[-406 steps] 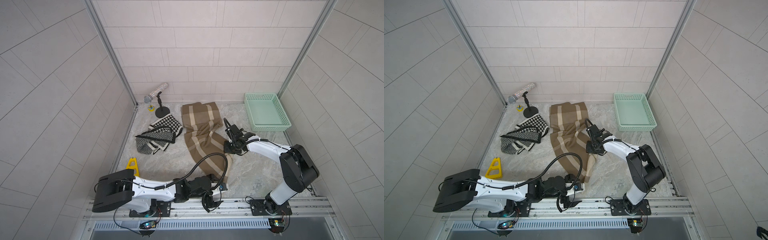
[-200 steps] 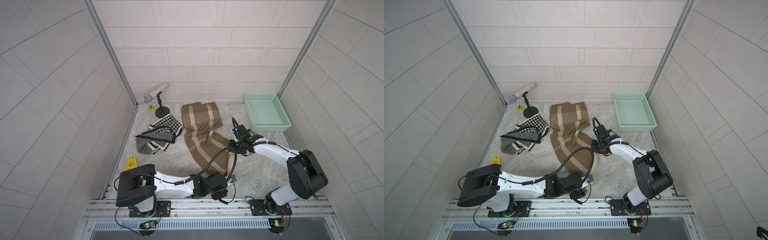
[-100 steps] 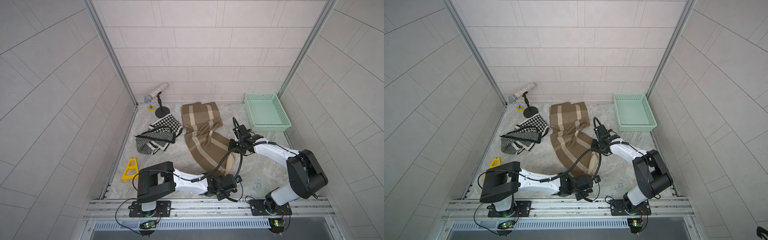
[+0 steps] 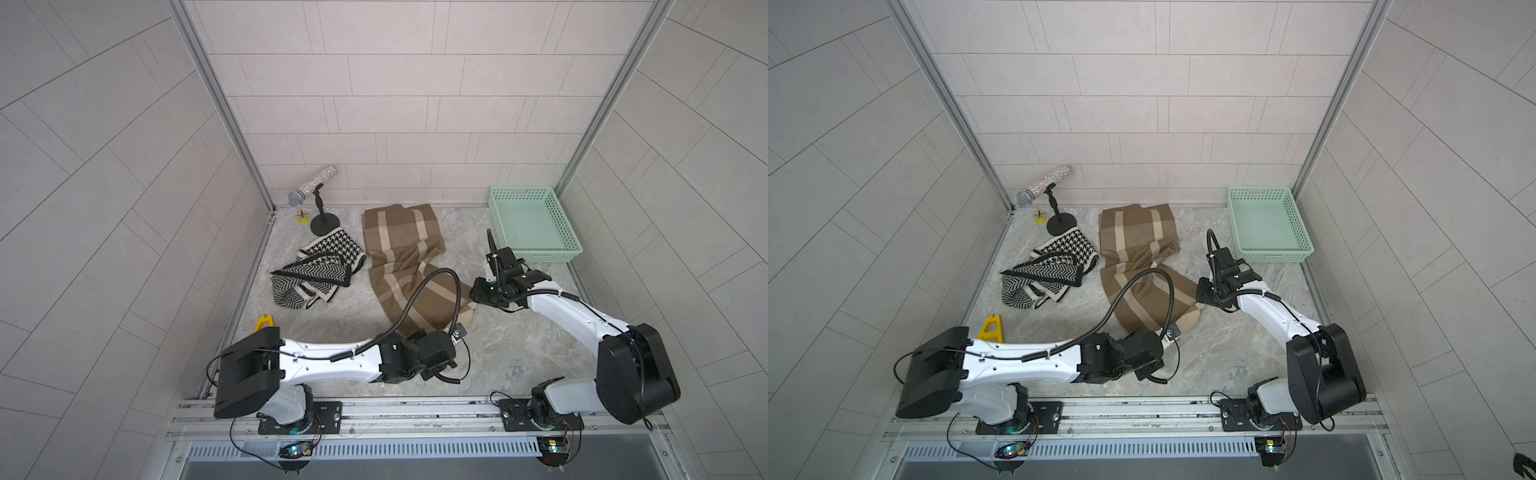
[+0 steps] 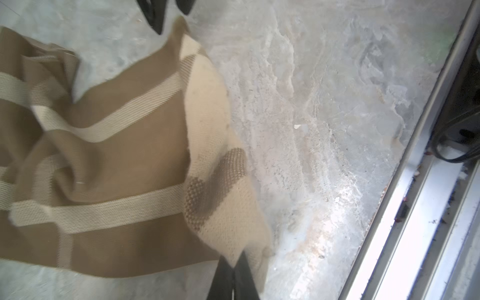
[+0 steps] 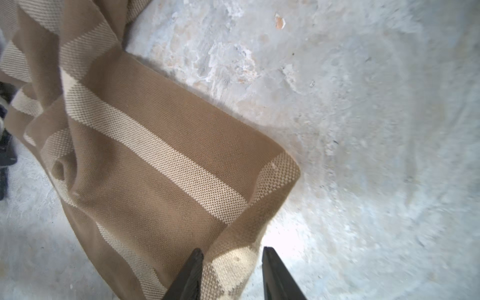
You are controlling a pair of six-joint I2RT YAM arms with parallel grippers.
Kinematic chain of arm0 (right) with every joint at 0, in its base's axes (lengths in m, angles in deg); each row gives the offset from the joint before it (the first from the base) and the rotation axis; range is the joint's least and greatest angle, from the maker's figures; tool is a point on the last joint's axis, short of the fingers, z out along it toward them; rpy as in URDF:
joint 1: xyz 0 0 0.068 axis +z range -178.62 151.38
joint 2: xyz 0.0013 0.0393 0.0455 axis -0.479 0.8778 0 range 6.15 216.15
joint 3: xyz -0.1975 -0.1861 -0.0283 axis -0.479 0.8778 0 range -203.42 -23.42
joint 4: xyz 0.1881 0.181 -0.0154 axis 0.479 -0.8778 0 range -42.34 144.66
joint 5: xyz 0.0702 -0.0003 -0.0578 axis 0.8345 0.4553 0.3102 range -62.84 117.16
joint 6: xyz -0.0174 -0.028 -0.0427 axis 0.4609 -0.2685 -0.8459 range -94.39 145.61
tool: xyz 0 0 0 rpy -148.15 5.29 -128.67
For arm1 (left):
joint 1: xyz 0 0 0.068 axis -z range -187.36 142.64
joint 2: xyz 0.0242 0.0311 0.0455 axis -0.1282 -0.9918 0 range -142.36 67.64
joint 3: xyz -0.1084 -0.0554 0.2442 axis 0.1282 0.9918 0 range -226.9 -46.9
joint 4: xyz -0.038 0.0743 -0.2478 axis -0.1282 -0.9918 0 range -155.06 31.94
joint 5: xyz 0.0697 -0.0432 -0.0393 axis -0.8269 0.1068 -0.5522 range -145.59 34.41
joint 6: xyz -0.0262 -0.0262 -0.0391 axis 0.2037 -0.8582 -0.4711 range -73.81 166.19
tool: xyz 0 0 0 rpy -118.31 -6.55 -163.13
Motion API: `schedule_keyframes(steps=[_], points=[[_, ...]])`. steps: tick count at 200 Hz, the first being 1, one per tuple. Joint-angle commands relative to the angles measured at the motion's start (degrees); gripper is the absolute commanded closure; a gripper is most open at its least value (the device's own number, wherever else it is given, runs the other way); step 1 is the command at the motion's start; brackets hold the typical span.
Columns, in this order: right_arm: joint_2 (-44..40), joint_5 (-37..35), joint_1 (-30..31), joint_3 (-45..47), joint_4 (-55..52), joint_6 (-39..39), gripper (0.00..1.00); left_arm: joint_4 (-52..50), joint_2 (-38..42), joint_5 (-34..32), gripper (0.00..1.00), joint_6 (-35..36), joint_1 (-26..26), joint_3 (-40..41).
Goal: Roll up the scarf and place it into the basket
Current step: Flatten out the scarf at the center of the board.
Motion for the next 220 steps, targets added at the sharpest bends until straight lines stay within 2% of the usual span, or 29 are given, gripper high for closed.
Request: schedule_keyframes(steps=[1, 14, 31, 67, 88, 111, 143, 187, 220], points=[[-4.7, -2.9, -0.7, 2.4, -6.4, -1.1, 0.57, -10.0, 3.2, -8.8, 1.0, 2.2, -0.1, -1.5], [-6.9, -3.4, -0.9, 3.9, -7.4, -0.7, 0.57, -12.6, 4.5, -13.1, 1.0, 3.2, -0.8, -2.8], [-9.6, -4.1, -1.0, 5.2, -8.6, -0.4, 0.57, -14.3, 5.1, -14.8, 1.0, 4.8, -3.5, -5.1], [-12.9, -5.8, -1.0, 7.2, -12.0, -0.3, 0.57, -11.9, 2.6, -10.3, 1.0, 7.3, -13.0, -9.9], [-13.6, -5.8, -1.0, 8.1, -13.1, -0.6, 0.57, -10.1, -1.4, -9.2, 1.0, 8.7, -18.7, -13.6], [-12.8, -4.2, -0.9, 8.0, -13.1, -0.6, 0.57, -10.4, -7.4, -5.1, 1.0, 7.9, -26.7, -18.6], [-10.5, -2.4, -0.3, 7.5, -9.9, 0.5, 0.53, -13.1, -14.3, -2.7, 1.0, 4.9, -33.6, -23.6], [-5.3, 6.2, 0.9, 10.3, 5.3, 6.8, 0.48, -10.3, -14.8, 0.5, 1.0, 3.7, -35.3, -21.8], [-2.2, 5.9, 2.8, 8.9, 12.1, 11.3, 0.47, -8.6, -12.8, 2.6, 1.0, 2.2, -35.3, -18.9]])
